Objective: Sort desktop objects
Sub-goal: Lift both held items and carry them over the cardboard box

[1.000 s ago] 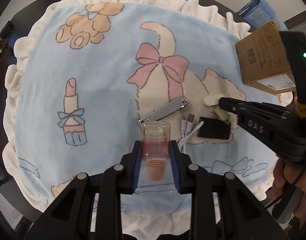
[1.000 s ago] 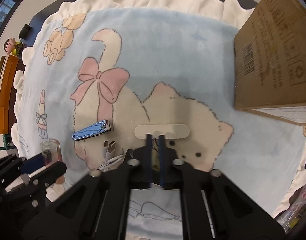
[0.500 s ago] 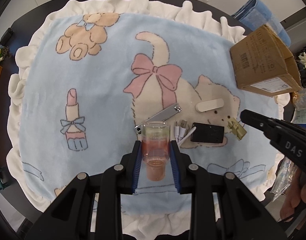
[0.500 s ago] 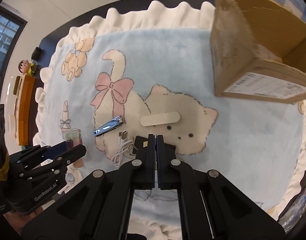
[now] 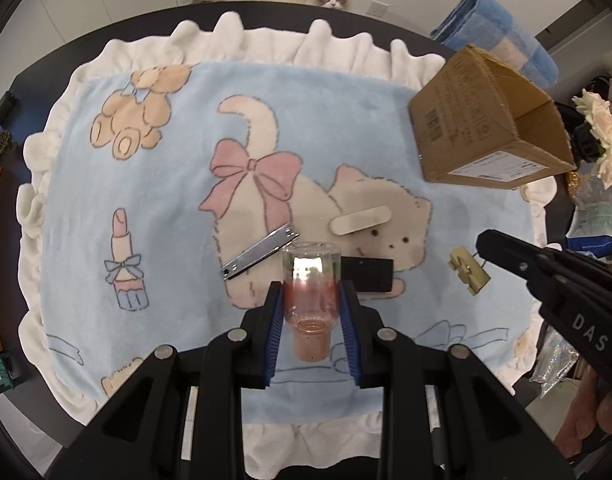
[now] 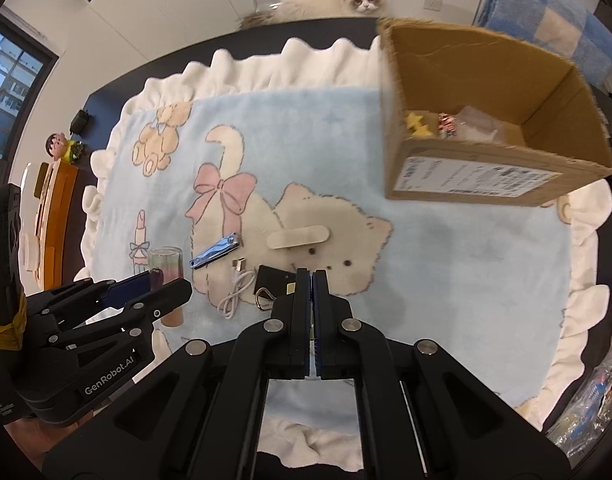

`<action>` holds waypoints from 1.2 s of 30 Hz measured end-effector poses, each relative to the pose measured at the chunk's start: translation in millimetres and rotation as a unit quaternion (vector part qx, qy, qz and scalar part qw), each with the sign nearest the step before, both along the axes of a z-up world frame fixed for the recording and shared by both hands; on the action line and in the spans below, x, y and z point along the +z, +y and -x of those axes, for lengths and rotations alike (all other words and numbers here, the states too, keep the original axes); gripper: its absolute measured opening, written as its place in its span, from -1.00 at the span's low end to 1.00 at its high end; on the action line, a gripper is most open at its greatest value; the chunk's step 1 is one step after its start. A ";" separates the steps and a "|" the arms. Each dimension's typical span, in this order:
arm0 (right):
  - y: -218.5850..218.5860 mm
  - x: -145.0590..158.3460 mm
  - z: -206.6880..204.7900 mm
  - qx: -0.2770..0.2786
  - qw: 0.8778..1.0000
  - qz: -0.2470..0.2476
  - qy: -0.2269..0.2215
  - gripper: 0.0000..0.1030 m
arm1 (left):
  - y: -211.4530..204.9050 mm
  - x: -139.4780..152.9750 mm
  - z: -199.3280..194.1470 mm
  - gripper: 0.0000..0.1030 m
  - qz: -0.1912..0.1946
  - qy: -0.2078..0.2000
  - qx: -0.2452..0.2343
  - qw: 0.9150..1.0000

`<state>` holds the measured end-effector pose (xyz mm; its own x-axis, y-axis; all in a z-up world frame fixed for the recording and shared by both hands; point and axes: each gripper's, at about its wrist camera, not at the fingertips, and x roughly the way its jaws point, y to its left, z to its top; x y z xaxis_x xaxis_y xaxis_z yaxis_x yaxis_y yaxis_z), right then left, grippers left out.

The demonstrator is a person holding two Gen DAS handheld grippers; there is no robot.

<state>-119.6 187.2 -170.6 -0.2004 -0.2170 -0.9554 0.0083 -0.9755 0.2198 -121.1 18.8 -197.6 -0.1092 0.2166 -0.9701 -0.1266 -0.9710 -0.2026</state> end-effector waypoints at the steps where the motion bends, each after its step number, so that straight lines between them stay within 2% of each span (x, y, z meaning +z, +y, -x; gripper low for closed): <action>1: 4.7 3.5 -0.2 -0.002 1.000 0.000 0.002 -0.97 | 4.0 3.0 1.7 -0.47 -0.002 0.002 -0.002 1.000; 7: 40.7 22.2 3.2 -0.027 1.000 0.002 0.016 -0.98 | 32.8 24.1 13.7 -0.47 -0.008 0.020 -0.014 1.000; 23: 121.8 74.1 36.9 -0.047 0.997 -0.006 0.059 -0.97 | 137.6 71.9 57.0 -0.47 -0.025 0.058 -0.062 0.996; 28: 137.7 78.5 51.7 -0.044 0.997 -0.008 0.064 -0.97 | 161.3 77.6 69.1 -0.47 -0.026 0.066 -0.070 0.995; 36: 158.6 70.1 78.0 -0.037 0.998 -0.011 0.058 -0.97 | 182.8 70.4 87.9 -0.47 -0.029 0.063 -0.067 0.995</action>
<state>-197.6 345.8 -100.5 -0.3248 -0.1767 -0.9291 -0.0405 -0.9789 0.2003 -209.0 201.6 -127.2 -0.1954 0.2925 -0.9361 -0.2828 -0.9307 -0.2318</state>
